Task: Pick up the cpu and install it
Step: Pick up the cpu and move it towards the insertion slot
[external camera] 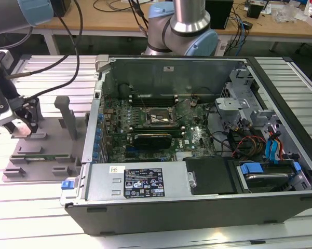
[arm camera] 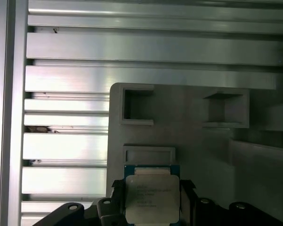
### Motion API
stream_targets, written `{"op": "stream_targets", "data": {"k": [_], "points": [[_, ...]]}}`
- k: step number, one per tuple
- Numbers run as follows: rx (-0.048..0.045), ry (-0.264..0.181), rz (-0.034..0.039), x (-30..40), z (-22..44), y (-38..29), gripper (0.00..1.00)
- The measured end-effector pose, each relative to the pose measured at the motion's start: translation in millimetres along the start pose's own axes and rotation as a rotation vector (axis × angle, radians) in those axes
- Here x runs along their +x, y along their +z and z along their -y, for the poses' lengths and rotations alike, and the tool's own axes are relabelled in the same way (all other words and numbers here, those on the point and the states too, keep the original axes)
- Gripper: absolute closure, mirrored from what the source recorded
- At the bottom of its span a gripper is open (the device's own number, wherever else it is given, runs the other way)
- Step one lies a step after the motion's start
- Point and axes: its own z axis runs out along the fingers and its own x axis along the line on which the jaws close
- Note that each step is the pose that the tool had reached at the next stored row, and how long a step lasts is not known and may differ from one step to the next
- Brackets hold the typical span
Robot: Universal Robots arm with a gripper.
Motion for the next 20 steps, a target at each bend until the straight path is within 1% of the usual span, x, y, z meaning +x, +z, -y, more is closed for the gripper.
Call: {"op": "stream_targets", "data": {"k": [2, 4, 6, 8, 10, 12, 13, 14, 16, 19, 20], "points": [[0.0, 0.0, 0.0, -0.1, -0.1, -2.6, 0.45], [0.0, 0.0, 0.0, -0.2, -0.4, -7.5, 0.45], [-0.0001, 0.0, 0.0001, -0.3, -0.6, -10.6, 0.45], [0.0, 0.0, 0.0001, -0.5, -1.0, -16.8, 0.45], [0.0, 0.0, 0.0001, -0.6, -1.3, -19.8, 0.45], [0.0001, 0.0, 0.0, -0.7, -1.6, -25.7, 0.45], [-0.0001, 0.0, 0.0001, -0.9, -1.8, -30.8, 0.45], [0.0, 0.0, 0.0001, -0.9, -1.9, -33.5, 0.45], [0.0, 0.0, 0.0001, -1.1, -2.0, -36.8, 0.45], [0.0, 0.0, 0.0001, -1.4, -2.6, -46.8, 0.45], [-0.0001, 0.0, 0.0001, -1.5, -2.9, -51.3, 0.45]]}}
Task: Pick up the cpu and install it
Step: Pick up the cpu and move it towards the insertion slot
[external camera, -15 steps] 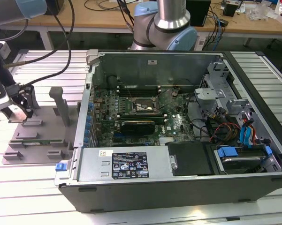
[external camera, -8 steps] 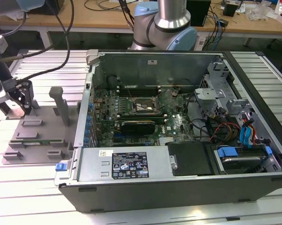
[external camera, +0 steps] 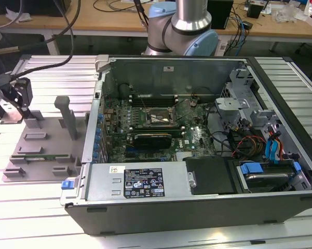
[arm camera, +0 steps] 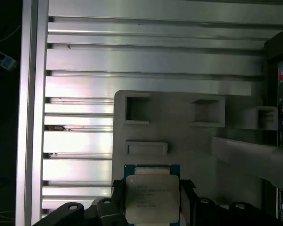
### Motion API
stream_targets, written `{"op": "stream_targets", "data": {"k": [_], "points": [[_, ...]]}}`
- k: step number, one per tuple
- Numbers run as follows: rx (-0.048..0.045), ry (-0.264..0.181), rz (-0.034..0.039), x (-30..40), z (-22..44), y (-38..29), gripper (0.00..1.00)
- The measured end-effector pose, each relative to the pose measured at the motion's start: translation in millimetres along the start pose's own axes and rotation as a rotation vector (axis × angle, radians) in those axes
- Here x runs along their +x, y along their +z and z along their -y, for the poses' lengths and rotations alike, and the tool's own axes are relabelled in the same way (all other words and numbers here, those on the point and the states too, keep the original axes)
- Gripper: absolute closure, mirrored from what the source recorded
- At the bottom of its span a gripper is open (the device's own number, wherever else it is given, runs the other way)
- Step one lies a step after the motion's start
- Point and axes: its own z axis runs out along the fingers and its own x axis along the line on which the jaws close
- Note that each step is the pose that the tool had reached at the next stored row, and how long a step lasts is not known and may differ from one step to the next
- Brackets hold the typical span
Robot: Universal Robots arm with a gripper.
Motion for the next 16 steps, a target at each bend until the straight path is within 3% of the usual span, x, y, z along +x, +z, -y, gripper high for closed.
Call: {"op": "stream_targets", "data": {"k": [2, 5, 16], "points": [[0.0001, 0.0, 0.0, -0.1, -0.3, -4.1, 0.45], [0.0, 0.0, 0.0001, -0.5, -1.4, -17.7, 0.45], [0.0, 0.0, 0.0002, -1.3, -3.2, -45.1, 0.45]]}}
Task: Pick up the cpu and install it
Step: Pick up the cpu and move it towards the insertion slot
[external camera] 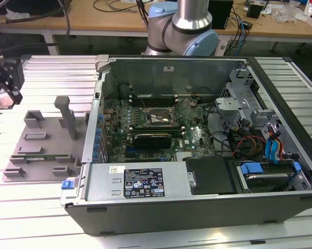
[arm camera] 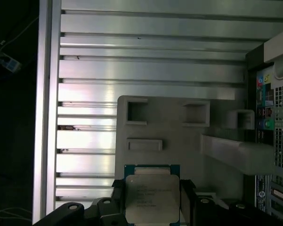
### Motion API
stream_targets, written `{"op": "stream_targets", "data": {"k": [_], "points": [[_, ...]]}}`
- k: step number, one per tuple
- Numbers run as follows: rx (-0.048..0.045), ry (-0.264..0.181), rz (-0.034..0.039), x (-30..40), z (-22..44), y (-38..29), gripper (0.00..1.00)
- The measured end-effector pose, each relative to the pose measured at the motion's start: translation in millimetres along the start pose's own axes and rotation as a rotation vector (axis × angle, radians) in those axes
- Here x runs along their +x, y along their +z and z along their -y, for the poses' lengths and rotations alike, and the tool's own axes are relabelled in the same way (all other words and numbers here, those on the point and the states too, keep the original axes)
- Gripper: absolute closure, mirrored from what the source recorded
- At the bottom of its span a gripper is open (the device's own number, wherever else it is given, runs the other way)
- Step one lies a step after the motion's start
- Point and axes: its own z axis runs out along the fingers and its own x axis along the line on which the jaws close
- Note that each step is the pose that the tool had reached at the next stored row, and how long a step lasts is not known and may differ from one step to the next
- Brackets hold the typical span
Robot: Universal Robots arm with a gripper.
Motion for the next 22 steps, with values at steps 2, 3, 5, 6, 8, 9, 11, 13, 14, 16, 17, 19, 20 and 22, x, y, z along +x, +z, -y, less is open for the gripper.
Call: {"op": "stream_targets", "data": {"k": [2, 3, 5, 6, 8, 9, 11, 13, 14, 16, 17, 19, 20, 22], "points": [[0.0, 0.0, 0.0001, -0.1, -0.3, -4.2, 0.45], [0.0, 0.0, 0.0002, -0.2, -0.6, -7.3, 0.45], [0.0, 0.0, 0.0006, -0.5, -1.2, -16.2, 0.45], [0.0, 0.0, 0.0008, -0.6, -1.5, -20.0, 0.45], [0.0, 0.0, 0.0012, -0.8, -2.1, -27.8, 0.45], [0.0001, 0.0, 0.0013, -0.9, -2.3, -29.7, 0.45], [0.0, 0.0, 0.002, -1.0, -2.9, -36.2, 0.45], [0.0, 0.0, 0.0026, -1.2, -3.5, -41.7, 0.45], [0.0, 0.0, 0.0029, -1.3, -3.9, -45.1, 0.45], [0.0001, 0.0, 0.0037, -1.5, -4.6, -52.7, 0.45], [0.0001, 0.0, 0.0038, -1.6, -4.8, -55.6, 0.45], [0.0001, 0.0, 0.0044, -1.8, -5.1, -60.5, 0.45], [0.0001, 0.0, 0.0045, -1.8, -5.3, -62.1, 0.45], [0.0001, 0.0, 0.0047, -2.0, -5.5, -66.8, 0.45]]}}
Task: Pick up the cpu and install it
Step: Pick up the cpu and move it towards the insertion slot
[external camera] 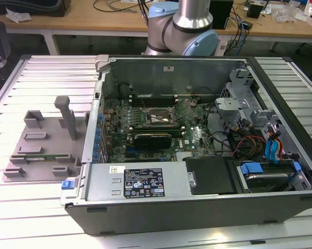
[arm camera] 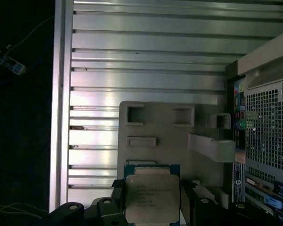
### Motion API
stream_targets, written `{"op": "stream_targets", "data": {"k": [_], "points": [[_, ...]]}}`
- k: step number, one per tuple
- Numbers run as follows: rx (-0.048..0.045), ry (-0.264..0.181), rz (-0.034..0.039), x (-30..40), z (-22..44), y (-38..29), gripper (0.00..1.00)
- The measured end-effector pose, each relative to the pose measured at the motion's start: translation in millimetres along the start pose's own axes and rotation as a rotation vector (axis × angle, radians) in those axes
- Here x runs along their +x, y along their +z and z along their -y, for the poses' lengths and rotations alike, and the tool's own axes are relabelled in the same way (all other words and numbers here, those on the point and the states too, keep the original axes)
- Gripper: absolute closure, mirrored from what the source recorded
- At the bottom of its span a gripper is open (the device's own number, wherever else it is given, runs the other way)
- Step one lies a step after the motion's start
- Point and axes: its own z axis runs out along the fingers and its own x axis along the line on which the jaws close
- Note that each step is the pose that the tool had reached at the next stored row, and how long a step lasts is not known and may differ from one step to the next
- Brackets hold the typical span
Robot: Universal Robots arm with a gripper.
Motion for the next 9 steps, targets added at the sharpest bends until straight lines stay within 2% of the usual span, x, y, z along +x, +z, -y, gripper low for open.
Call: {"op": "stream_targets", "data": {"k": [1, 8, 9], "points": [[0.0, 0.0, 0.0003, -0.1, -0.4, -3.5, 0.45], [0.0, 0.0, 0.0009, -0.6, -1.0, -17.4, 0.45], [0.0, 0.0, 0.0009, -0.7, -1.2, -21.6, 0.45]]}}
